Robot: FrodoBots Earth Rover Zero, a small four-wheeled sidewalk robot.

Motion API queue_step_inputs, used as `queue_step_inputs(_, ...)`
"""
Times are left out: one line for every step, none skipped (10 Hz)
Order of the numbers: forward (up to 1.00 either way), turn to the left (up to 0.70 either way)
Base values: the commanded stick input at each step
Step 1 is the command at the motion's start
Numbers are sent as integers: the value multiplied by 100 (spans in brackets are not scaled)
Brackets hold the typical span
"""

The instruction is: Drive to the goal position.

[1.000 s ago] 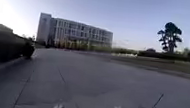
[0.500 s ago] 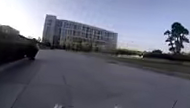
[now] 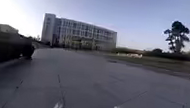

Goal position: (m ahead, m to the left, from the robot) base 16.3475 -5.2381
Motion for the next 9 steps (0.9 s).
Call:
queue_step_inputs(45,27)
queue_step_inputs(45,27)
queue_step_inputs(45,23)
queue_step_inputs(45,9)
queue_step_inputs(45,2)
queue_step_inputs(45,1)
queue_step_inputs(45,1)
queue_step_inputs(45,0)
queue_step_inputs(45,0)
